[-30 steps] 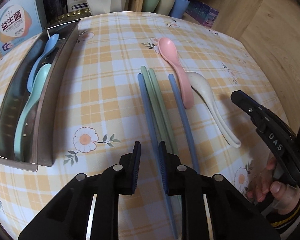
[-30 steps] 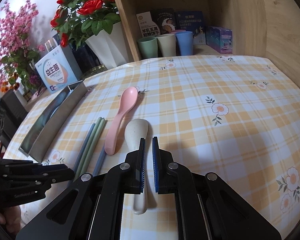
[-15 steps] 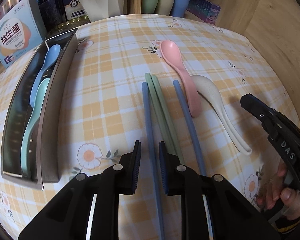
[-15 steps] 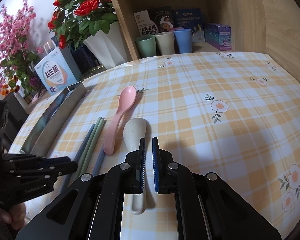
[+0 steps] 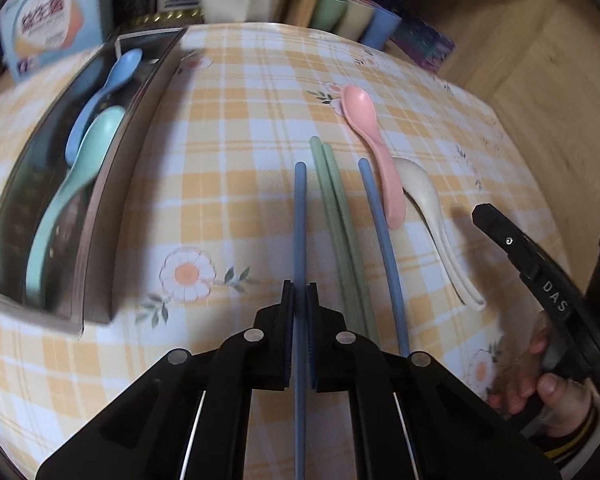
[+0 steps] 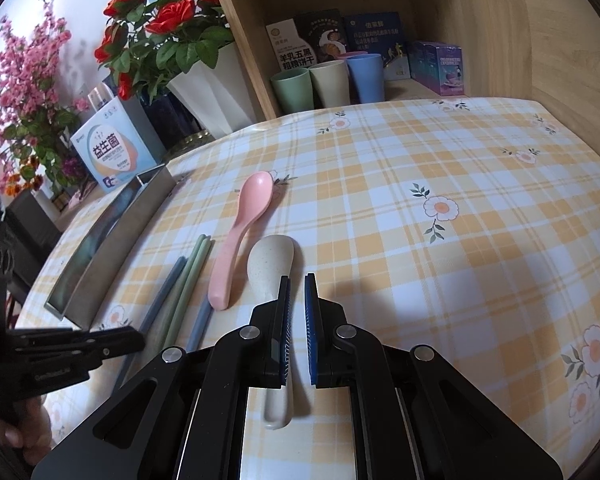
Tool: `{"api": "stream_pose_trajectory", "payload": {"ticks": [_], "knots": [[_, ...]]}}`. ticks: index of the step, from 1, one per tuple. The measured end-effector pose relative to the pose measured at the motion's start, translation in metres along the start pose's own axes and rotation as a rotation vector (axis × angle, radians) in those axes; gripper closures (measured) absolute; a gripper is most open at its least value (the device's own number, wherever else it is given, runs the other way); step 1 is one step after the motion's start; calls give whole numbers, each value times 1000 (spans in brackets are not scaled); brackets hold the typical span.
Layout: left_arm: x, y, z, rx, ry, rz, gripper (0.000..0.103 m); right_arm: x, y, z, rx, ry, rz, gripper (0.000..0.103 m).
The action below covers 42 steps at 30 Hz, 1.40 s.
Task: Organize utensils
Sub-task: 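Close the left tool on a blue chopstick while the right tool grasps the cream spoon, then carry the blue chopstick into the steel tray with the left tool and release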
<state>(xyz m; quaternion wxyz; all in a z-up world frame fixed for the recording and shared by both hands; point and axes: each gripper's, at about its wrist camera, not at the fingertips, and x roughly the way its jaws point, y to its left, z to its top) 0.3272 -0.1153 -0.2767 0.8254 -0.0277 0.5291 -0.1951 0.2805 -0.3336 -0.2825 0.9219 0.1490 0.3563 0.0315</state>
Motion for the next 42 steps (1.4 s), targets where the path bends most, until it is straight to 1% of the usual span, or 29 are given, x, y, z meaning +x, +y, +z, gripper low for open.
{"api": "stream_pose_trajectory", "payload": {"ticks": [6,10,15,18,24,25,26,28,30,32,34,38,42], "knots": [[-2,-2,-5,2,-3,10,97,0,6,0,-31,4,42,96],[-3,0,-7,9,-8,5,95,5,16,0,-81,27,36,96],[-4,2,-7,17,-15,-13,95,7,14,-1,-73,41,30,96],[-4,4,-8,26,-17,-21,95,11,14,-2,-70,67,30,96],[-3,3,-7,43,-17,-16,95,14,24,-4,-119,88,19,95],[-3,3,-7,43,-18,-18,95,15,24,-4,-123,90,17,92],[-3,4,-7,43,-19,-22,95,15,25,-4,-125,91,13,85],[-3,5,-7,41,-19,-30,95,14,25,-4,-131,89,9,76],[-3,5,-7,45,-19,-27,95,15,26,-4,-138,90,9,75],[-3,3,-7,53,-20,-17,95,20,28,-3,-143,111,-1,75],[-3,2,-7,57,-21,-12,95,26,30,0,-157,137,-11,75],[-3,5,-7,50,-23,-26,95,38,32,2,-171,196,-33,75],[-3,5,-8,51,-28,-28,95,40,37,0,-199,198,-66,77]]}}
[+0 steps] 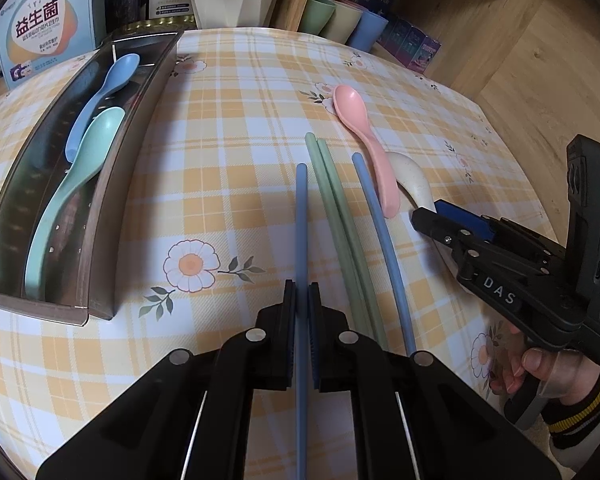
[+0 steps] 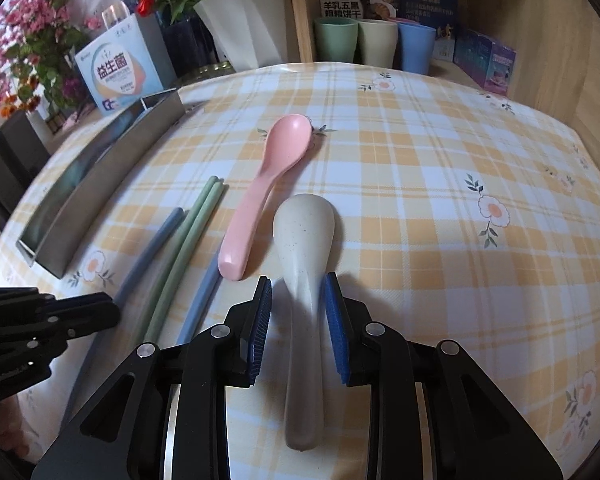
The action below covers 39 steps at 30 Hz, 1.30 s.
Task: Organize utensils
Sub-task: 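Carry the blue chopstick into the steel tray with the left tool and release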
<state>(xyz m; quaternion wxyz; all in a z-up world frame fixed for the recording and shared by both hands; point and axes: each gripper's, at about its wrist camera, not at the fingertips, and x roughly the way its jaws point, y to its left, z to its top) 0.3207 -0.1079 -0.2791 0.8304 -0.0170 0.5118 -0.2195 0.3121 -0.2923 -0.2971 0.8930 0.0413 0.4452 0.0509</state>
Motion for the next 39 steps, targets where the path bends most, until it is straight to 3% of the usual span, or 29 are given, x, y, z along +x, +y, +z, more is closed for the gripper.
{"api": "stream_pose_trajectory", "payload": {"ticks": [8,14,27,33,39], "knots": [[0,1,0,-6,-2,-12,95,-2,10,-4,-47,-19,-53,84],[0,2,0,-4,-3,-19,95,-24,11,-9,-49,-135,-61,84],[-1,5,0,-29,-9,-49,97,-23,-1,-7,10,-133,-25,84],[-28,14,0,-61,-61,-94,97,-24,-5,-7,32,-141,-9,84],[-67,32,10,-80,-122,-90,97,-25,-7,-8,43,-144,8,84]]}}
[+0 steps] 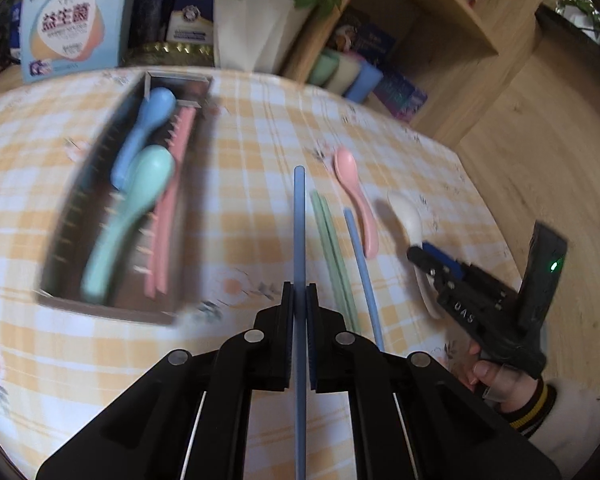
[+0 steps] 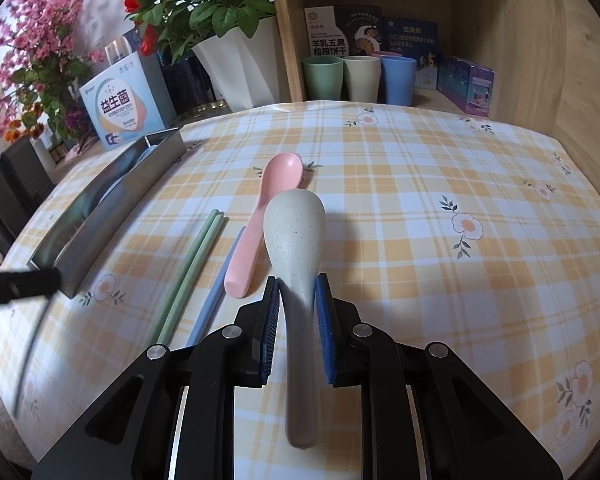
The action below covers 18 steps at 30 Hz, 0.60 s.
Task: Organize utensils
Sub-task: 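Carry the blue chopstick into the steel tray with the left tool and release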
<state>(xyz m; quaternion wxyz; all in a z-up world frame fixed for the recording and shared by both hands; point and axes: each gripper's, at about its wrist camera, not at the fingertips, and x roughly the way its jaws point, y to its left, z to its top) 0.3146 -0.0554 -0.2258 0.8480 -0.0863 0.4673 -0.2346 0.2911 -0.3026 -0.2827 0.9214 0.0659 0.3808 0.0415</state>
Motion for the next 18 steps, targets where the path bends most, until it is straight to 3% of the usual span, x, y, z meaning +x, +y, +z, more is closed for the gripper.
{"api": "stream_pose_trajectory", "payload": {"ticks": [4,7,13,18], "knots": [[-24,22,24,-21,-66,39,97,1,-3,0,13,6,13,84],[-24,44,48,-63,-73,81,97,2,-3,0,15,11,20,84],[8,82,92,-136,-48,114,97,3,-4,0,19,16,30,84],[37,83,109,-81,-3,129,97,5,-6,1,24,25,36,84]]}}
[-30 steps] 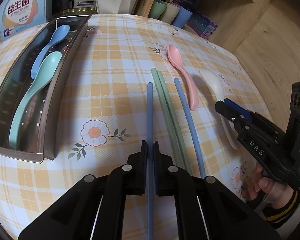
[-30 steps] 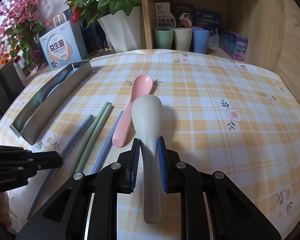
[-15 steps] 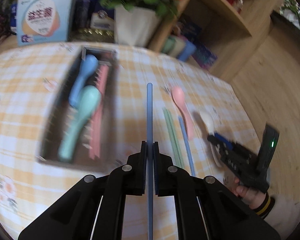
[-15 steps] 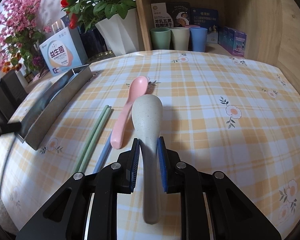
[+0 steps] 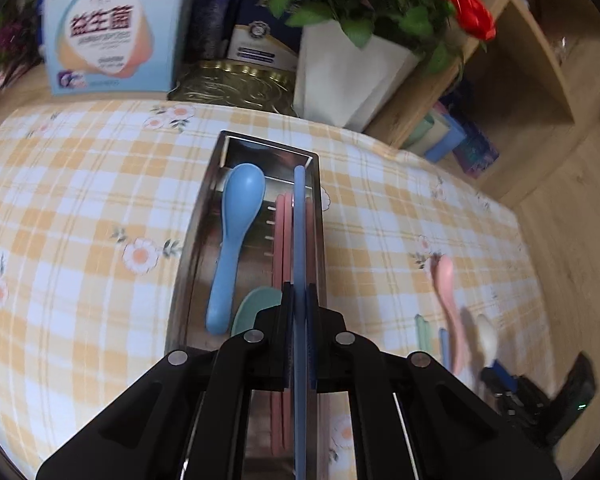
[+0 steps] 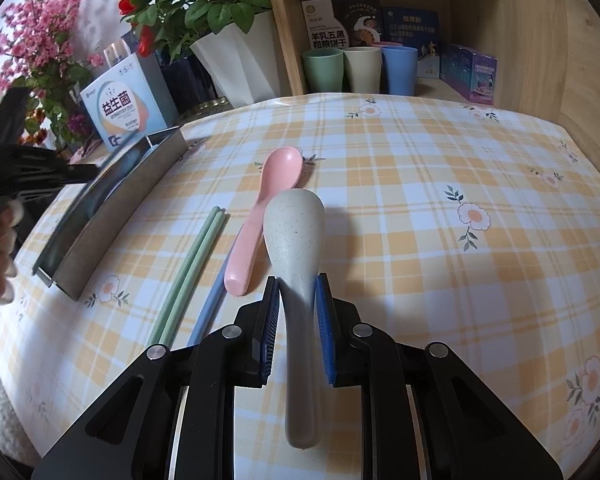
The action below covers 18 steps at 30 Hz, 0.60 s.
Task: Organize utensils
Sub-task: 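Carry the blue chopstick into the steel tray with the left tool and release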
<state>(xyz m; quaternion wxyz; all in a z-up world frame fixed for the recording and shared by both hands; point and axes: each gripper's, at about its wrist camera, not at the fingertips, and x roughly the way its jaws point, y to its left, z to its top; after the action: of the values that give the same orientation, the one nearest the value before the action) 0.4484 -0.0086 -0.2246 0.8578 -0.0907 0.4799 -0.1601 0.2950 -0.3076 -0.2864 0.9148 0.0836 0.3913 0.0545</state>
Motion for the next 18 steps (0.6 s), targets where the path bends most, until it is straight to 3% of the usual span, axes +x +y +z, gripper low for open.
{"api": "stream_pose_trajectory", "payload": {"ticks": [10,18], "knots": [[30,0,0,5,62,20,97,2,-2,0,11,9,13,84],[5,-4,7,28,10,-7,96,2,-2,0,11,2,12,84]]}}
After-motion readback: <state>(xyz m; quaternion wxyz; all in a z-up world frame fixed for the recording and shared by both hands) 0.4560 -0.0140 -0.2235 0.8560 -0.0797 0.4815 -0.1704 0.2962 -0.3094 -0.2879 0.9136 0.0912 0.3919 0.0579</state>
